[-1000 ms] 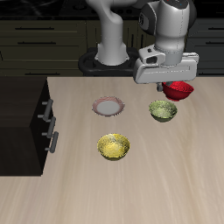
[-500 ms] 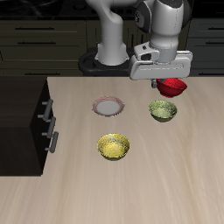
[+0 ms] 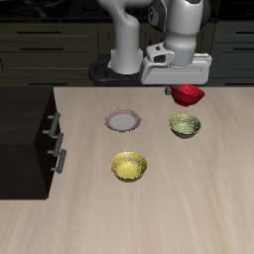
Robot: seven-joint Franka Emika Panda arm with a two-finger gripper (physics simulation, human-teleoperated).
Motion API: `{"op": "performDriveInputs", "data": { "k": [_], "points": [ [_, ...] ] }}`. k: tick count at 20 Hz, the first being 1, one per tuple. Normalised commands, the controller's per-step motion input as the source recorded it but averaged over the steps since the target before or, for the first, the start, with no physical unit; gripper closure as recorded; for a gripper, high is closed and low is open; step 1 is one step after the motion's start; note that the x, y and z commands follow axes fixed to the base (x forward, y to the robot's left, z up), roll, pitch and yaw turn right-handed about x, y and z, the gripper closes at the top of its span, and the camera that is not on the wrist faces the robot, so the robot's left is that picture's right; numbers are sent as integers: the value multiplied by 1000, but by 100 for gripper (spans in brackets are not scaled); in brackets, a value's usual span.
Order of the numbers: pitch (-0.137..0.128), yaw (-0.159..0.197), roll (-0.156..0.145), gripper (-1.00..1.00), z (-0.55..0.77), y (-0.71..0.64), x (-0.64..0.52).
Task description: Place the red bowl on the plate
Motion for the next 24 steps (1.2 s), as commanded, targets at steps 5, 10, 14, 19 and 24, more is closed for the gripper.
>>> {"op": "performDriveInputs", "data": {
  "k": [5, 10, 14, 19, 24],
  "points": [
    [-2, -20, -2, 100, 56, -76, -135],
    [8, -40, -10, 100, -12, -141, -192],
    [6, -19, -35, 100, -30, -168, -162],
    [1, -2, -8, 100, -28, -111, -243],
    [-7, 11, -3, 100, 24, -58, -203]
  ]
}}
